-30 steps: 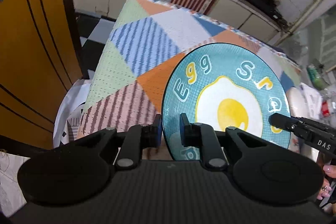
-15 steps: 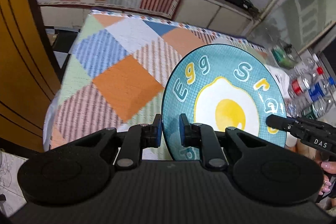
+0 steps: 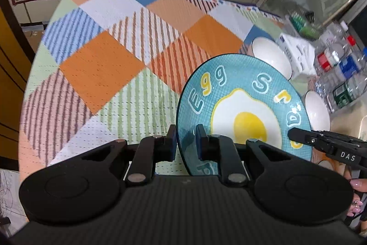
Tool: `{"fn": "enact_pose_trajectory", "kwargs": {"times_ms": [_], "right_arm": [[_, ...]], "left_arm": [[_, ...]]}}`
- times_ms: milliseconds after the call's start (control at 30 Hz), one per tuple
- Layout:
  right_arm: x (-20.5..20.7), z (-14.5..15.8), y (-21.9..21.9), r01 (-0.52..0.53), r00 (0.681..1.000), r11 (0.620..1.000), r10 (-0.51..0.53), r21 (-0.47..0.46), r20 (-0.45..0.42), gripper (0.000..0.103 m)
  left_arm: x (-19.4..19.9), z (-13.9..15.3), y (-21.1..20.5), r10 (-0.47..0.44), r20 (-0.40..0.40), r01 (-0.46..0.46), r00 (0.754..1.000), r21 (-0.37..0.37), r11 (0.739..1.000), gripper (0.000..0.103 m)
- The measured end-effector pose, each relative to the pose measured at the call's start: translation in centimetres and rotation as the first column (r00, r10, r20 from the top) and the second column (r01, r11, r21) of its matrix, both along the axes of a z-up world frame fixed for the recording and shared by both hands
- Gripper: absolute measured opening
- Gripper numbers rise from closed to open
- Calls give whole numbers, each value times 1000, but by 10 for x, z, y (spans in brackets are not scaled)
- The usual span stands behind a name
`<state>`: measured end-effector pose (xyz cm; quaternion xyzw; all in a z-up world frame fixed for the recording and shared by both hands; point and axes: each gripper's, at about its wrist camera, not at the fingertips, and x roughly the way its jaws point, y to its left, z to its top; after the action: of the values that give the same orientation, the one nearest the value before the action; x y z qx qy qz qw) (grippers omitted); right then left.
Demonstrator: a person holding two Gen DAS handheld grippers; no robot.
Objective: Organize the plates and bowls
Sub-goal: 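Lower the egg plate onto the bunny plate and open the right gripper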
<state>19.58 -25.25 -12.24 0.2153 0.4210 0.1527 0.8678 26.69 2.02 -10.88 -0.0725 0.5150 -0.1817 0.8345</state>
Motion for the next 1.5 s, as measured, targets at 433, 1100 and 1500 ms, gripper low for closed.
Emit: {"fn": "enact_pose_trajectory", "kwargs": {"times_ms": [433, 1100, 1500], "right_arm": [[-3, -29, -11, 51, 998, 998, -50, -41, 24, 16], [4, -32, 14, 44, 999, 968, -48, -247, -9, 22], [-1, -28, 49, 45, 998, 853, -17, -519, 59, 34]], "left_arm": [[11, -41, -2, 27, -91, -35, 995, -78, 996, 15], [11, -52, -14, -6, -49, 6, 999, -5, 1000, 15], [6, -45, -35, -6, -37, 11, 999, 115, 993, 17]]}}
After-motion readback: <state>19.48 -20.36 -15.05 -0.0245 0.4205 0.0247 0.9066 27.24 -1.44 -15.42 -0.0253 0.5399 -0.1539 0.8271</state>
